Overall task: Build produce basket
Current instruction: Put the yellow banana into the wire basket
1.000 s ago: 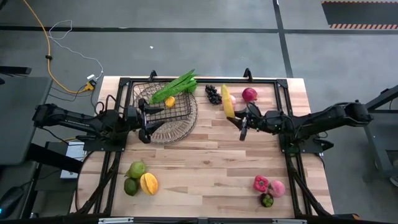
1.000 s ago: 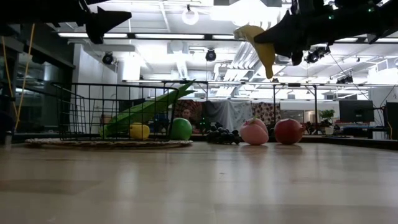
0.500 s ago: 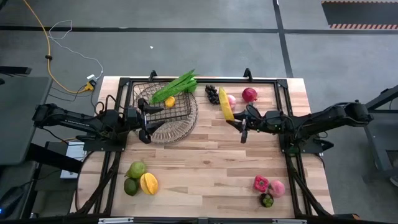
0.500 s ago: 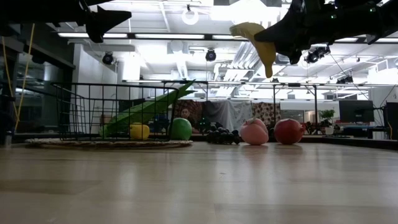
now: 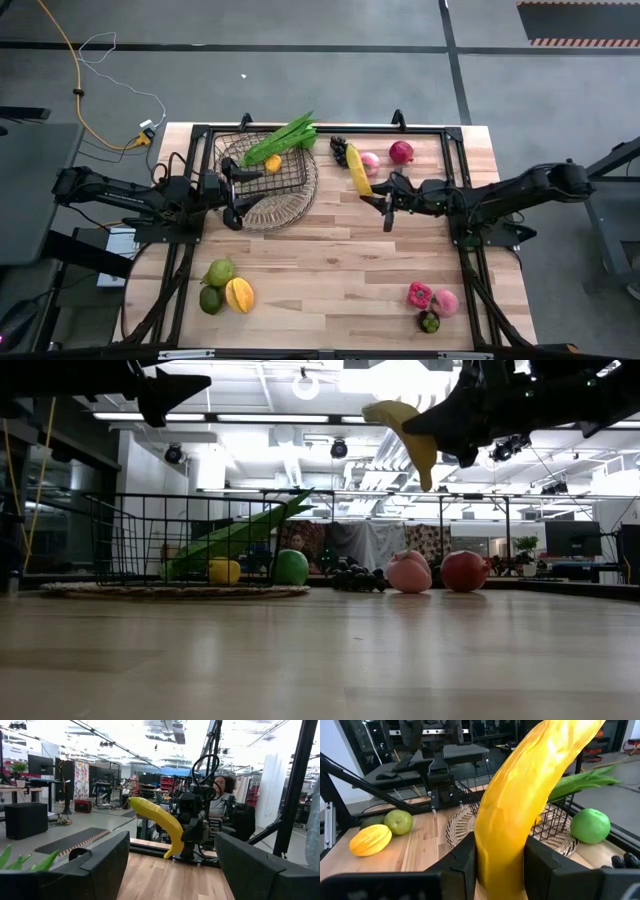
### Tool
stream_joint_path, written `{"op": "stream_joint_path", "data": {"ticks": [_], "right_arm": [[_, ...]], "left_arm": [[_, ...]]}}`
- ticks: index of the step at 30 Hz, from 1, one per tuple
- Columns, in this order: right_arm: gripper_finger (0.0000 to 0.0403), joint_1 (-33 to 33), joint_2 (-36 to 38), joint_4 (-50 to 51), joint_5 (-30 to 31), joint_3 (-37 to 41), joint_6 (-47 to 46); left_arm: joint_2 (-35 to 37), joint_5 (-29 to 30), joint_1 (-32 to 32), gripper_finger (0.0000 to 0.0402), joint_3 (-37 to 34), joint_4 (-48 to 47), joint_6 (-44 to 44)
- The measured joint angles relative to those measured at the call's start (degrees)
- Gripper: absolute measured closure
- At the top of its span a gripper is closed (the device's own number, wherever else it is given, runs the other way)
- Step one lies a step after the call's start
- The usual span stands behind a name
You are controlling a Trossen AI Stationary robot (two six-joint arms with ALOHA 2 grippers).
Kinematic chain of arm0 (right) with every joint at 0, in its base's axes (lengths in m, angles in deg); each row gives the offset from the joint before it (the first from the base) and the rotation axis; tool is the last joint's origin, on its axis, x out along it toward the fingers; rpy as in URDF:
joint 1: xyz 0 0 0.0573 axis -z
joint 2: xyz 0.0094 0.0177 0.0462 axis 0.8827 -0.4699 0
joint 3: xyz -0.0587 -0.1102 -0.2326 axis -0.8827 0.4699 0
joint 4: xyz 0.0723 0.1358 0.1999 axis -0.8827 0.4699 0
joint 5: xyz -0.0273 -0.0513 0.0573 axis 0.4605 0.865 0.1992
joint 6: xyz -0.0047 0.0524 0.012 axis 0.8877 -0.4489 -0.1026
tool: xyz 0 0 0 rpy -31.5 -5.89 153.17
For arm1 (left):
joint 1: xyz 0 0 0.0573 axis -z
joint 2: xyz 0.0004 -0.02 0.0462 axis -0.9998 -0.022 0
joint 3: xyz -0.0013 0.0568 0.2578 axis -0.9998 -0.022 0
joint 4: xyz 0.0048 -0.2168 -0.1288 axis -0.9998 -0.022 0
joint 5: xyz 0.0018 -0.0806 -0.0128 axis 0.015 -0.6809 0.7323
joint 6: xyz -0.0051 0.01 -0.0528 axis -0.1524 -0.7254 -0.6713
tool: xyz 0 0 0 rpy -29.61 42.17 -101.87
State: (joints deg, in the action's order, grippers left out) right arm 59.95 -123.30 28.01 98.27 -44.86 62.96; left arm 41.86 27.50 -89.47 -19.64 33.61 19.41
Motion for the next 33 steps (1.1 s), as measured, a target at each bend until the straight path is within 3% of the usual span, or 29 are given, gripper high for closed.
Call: {"op": "stream_joint_path", "data": {"ticks": [7,10,16,20,25,33], "right_arm": [[0.0299,0.1,-3.7,-3.9,-0.7,-0.4,-1.9],[0.0299,0.2,-8.3,-3.8,-0.7,-4.4,-1.7],[0.0298,0.8,-22.4,4.4,-1.2,-20.3,5.1],[0.0298,3.4,-31.0,15.2,-5.1,-34.3,10.9],[0.0298,7.9,-40.4,28.7,-5.6,-50.4,14.9],[0.0298,11.1,-52.9,35.2,-12.7,-66.6,18.9]], "left_arm": [[0.0,0.0,0.0,0.0119,0.0,2.4,0.4],[0.1,0.0,0.0,0.0119,0.0,2.7,0.0],[0.1,0.0,0.0,0.0119,0.0,2.9,0.0],[0.1,-0.7,0.0,0.0119,0.0,3.8,0.9],[1.7,-5.0,0.6,0.0119,0.0,5.1,0.9],[5.2,-4.7,3.9,0.0119,0.0,4.2,3.0]]}}
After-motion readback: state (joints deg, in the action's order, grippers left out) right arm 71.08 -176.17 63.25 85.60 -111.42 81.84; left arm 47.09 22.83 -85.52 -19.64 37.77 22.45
